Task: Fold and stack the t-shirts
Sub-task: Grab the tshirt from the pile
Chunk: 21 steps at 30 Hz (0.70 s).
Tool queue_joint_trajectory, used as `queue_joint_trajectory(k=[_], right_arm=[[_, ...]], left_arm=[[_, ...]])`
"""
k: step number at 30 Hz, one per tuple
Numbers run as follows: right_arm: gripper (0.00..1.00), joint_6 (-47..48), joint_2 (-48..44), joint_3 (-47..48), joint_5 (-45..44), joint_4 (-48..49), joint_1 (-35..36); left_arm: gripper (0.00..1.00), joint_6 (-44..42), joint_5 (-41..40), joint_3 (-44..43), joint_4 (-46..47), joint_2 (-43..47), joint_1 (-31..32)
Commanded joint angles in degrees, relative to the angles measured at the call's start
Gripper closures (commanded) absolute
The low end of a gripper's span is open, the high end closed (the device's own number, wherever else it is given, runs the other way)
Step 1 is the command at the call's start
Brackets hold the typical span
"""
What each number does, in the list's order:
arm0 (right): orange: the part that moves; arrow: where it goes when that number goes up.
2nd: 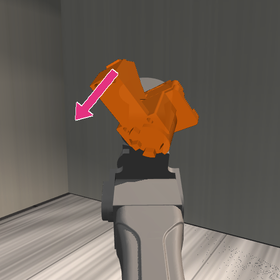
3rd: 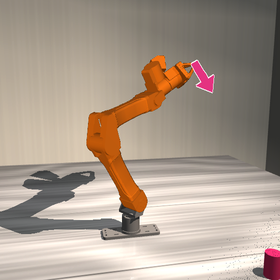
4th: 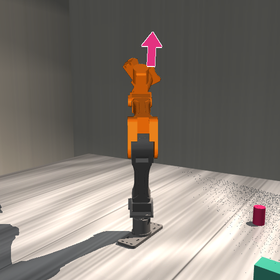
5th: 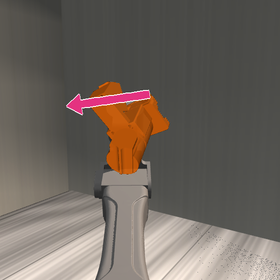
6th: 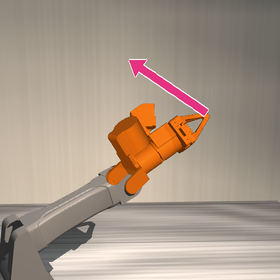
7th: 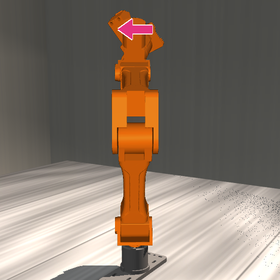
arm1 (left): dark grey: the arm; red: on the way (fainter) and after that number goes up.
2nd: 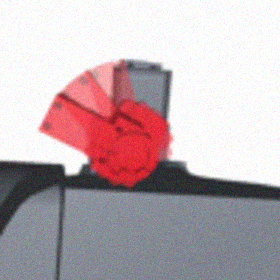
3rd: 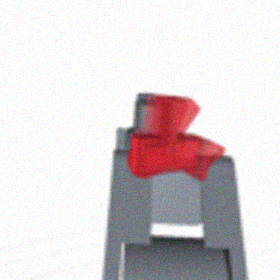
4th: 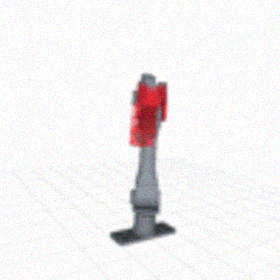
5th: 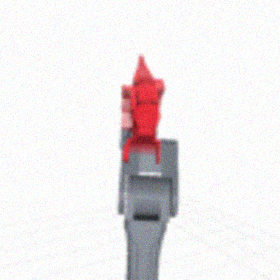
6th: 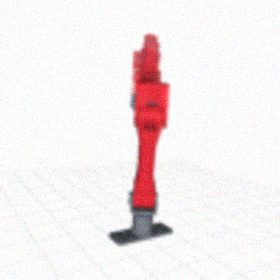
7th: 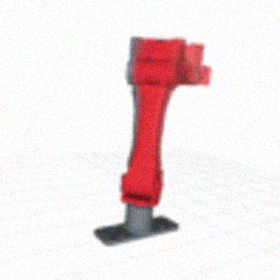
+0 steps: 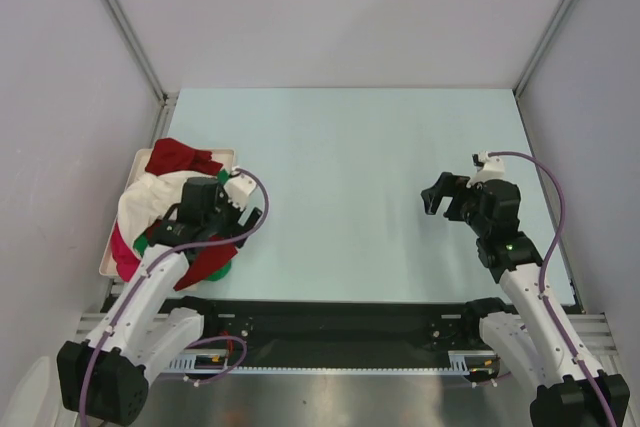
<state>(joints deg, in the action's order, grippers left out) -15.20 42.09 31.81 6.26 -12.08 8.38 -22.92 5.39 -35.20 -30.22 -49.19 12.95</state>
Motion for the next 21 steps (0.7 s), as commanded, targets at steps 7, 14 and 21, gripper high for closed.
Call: queue_joint_trajectory(k=[7,14,21], right_arm=[[0.00,-0.44,-0.86,1.41,-0.11,1.09,-0.21],[0.00,-0.36,-0.25,0.88,-0.37,1.62,-0.21],[0.00,0.17,1.68,2.11,-0.02,1.62,-0.21]], left_arm=[[0.00,-3.10,-7.43,-23.67,-10.20,-10.30,-17.21],[0.00,-5.82,-3.01,-27.12,-15.40,-20.32,-32.99],[0.20,-5.74,0.49,-23.60,-15.39,-22.09,-33.08]])
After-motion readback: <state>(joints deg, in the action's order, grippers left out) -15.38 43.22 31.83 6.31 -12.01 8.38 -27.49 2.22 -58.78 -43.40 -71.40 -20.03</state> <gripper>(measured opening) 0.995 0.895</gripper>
